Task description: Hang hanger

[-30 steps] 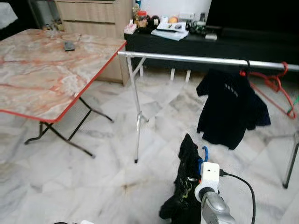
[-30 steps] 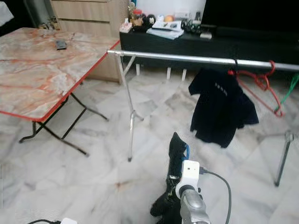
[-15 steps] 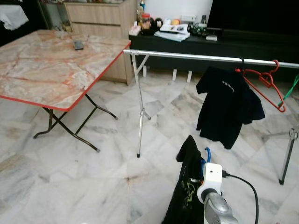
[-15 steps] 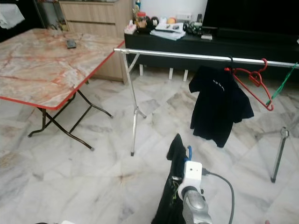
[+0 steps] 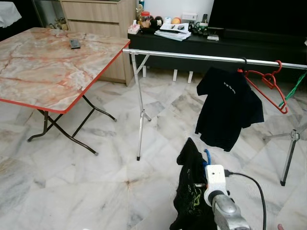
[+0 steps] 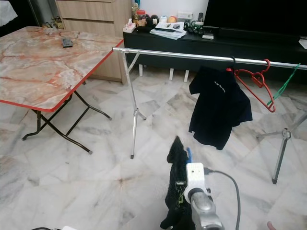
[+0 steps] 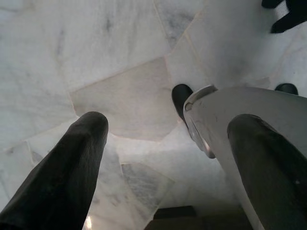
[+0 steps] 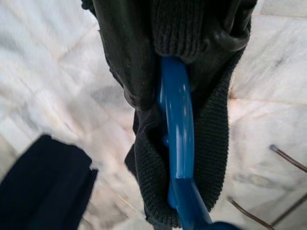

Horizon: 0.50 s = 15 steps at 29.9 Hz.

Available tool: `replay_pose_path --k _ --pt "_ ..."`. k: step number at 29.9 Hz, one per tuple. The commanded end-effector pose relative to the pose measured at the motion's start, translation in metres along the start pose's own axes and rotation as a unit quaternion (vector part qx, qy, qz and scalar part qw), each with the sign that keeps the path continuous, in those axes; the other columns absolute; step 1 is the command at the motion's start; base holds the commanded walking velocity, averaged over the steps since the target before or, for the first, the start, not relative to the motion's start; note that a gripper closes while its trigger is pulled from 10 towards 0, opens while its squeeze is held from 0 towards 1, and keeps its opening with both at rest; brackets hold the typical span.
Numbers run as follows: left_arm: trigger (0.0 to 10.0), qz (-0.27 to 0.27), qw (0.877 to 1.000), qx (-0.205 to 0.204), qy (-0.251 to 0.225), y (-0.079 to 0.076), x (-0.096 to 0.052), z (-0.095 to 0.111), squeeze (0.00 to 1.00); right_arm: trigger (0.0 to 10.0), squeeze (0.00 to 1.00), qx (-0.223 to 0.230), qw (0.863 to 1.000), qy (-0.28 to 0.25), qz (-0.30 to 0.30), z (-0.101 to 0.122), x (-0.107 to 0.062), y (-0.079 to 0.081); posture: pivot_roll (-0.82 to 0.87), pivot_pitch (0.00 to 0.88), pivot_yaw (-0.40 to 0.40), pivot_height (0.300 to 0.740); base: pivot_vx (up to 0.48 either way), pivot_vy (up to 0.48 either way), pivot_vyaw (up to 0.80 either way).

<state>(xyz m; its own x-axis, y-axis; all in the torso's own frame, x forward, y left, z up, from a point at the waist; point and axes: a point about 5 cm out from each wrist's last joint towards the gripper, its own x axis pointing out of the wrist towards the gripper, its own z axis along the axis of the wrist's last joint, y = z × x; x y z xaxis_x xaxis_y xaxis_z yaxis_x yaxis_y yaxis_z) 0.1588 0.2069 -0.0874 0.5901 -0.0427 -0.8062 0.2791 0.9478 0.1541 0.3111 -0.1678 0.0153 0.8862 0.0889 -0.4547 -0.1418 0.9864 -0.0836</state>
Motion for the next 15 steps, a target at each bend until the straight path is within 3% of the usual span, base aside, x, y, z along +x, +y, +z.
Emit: replay_pose_path --k 1,2,4,7,10,15 --pt "10.0 -0.010 0.999 0.026 0.020 -0.007 -0.003 -0.013 0.00 10.0 0.00 -0.029 0.999 -0.005 0.021 0.009 0.003 0.002 0.09 0.082 -0.021 0.740 0.000 0.000 0.00" --pt "10.0 -0.003 0.999 0.041 0.005 -0.006 -0.003 -0.010 0.00 10.0 0.00 -0.061 0.997 -0.003 0.042 0.014 0.004 0.001 0.10 0.081 -0.022 0.740 0.000 0.000 0.00" --pt "10.0 -0.001 0.999 0.045 0.000 -0.006 -0.003 -0.009 0.00 10.0 0.00 -0.072 0.996 -0.002 0.049 0.016 0.005 0.001 0.10 0.081 -0.022 0.740 0.000 0.000 0.00" --pt "10.0 0.004 0.996 0.091 -0.021 -0.006 -0.003 -0.003 0.00 10.0 0.00 -0.150 0.984 0.010 0.093 0.021 0.006 0.001 0.10 0.080 -0.024 0.740 0.000 0.000 0.00" --pt "10.0 0.007 0.991 0.126 -0.039 -0.007 -0.002 0.001 0.00 10.0 0.00 -0.170 0.977 0.003 0.127 0.034 0.008 0.000 0.10 0.078 -0.027 0.740 0.000 0.000 0.00" --pt "10.0 0.011 0.989 0.140 -0.049 -0.007 -0.002 0.003 0.00 10.0 0.00 -0.187 0.974 0.001 0.130 0.041 0.009 -0.001 0.10 0.077 -0.036 0.740 0.000 0.000 0.00"
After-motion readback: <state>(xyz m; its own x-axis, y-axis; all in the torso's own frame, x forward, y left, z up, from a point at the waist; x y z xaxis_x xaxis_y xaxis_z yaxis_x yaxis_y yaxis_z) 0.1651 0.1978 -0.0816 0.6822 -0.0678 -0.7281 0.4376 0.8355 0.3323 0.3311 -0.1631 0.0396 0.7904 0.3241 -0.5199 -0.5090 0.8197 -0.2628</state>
